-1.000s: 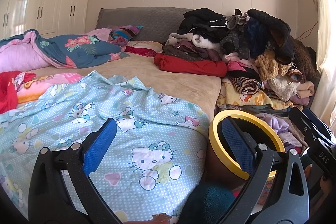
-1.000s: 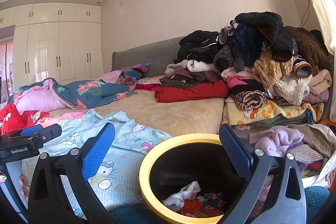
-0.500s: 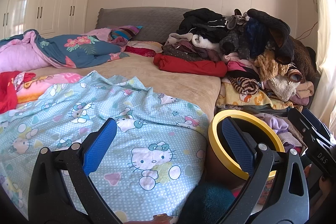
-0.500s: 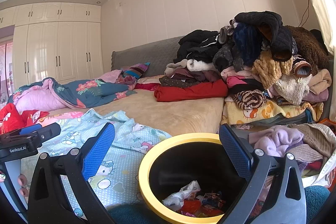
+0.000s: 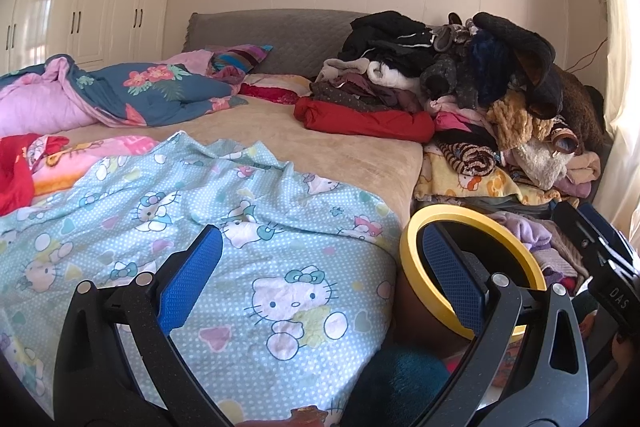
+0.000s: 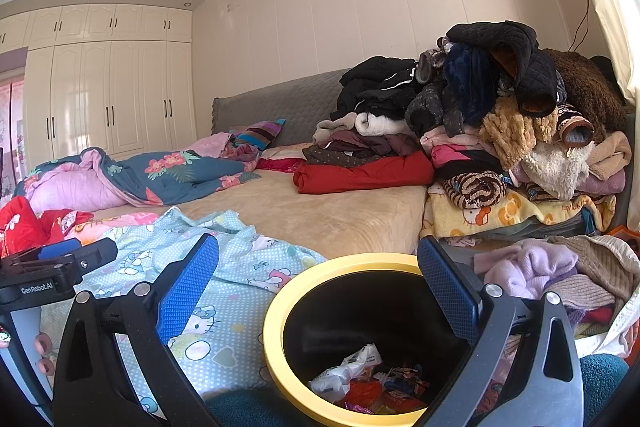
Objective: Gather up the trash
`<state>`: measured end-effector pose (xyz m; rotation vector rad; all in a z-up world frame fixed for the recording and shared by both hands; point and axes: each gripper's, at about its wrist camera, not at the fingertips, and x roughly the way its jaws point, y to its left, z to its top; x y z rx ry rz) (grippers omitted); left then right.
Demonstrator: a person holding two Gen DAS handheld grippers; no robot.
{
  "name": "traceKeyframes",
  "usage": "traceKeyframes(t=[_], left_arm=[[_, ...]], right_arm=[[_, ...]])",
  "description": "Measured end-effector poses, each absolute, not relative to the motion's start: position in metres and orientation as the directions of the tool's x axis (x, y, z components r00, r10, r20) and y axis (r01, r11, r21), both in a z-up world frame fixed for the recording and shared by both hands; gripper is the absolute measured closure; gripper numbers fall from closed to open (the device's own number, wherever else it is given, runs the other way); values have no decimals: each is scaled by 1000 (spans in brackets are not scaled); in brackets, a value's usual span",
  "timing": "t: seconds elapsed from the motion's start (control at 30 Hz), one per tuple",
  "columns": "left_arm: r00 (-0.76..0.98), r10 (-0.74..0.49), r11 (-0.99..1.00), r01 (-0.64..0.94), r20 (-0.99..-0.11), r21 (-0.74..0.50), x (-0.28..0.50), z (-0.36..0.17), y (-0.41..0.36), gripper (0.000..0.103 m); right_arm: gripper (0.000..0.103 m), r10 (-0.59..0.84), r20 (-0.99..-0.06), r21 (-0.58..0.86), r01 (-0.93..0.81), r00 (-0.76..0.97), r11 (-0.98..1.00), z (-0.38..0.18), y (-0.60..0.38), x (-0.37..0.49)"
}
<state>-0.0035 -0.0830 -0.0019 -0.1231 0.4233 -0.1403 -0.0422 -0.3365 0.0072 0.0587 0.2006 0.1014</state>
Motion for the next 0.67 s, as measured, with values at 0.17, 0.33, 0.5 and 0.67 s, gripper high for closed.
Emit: traceKeyframes(t=[0.17, 0.33, 0.5, 0.67], left_arm=[[896, -116, 987, 54, -428, -154, 2, -6, -72, 11], [875, -32, 971, -88, -484, -223, 11, -9, -22, 11], [795, 180, 902, -368, -580, -224, 6, -25, 88, 11], [593, 433, 757, -648, -679, -83, -9, -65, 227, 11]], right_arm=[[6, 127, -190, 73, -115, 973, 991, 9, -337, -40], [6, 264, -204, 58, -257, 943, 965, 16, -298, -25], [6, 547, -339, 76, -557, 765, 827, 9, -194, 3], [6, 686, -579, 168, -759, 440, 629, -37, -63, 19]])
